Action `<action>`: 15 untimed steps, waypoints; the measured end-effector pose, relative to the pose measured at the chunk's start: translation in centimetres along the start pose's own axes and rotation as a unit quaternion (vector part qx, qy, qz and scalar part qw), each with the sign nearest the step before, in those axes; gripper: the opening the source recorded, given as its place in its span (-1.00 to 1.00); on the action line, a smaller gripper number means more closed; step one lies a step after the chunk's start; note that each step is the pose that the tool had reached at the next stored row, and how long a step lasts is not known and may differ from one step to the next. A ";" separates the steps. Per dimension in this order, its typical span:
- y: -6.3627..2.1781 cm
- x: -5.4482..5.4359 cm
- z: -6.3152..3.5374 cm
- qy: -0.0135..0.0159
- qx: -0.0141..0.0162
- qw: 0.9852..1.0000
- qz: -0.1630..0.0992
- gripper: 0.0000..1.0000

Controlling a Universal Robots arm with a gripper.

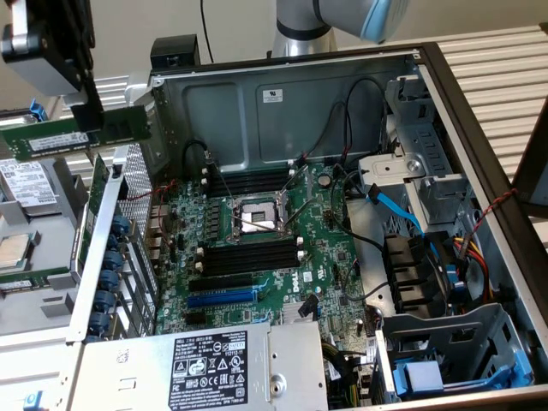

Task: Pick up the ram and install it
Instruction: 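Pick up the ram and move it above insertion slot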

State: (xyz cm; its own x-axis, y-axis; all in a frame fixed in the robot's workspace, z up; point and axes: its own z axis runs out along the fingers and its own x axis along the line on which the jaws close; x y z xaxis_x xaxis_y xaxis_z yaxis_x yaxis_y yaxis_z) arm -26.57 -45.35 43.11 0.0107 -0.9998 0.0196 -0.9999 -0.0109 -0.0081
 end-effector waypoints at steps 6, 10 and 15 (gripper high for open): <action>-2.69 0.0 0.23 0.000 0.004 1.000 0.000 -0.75; -4.53 0.0 0.44 0.000 0.006 1.000 0.000 -0.75; -6.77 0.1 0.79 0.000 0.007 1.000 0.000 -0.75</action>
State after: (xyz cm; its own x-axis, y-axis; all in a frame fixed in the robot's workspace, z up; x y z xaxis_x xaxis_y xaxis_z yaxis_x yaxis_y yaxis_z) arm -19.80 -45.35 42.38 0.0105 -0.9998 0.0189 -0.9997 -0.0109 -0.0222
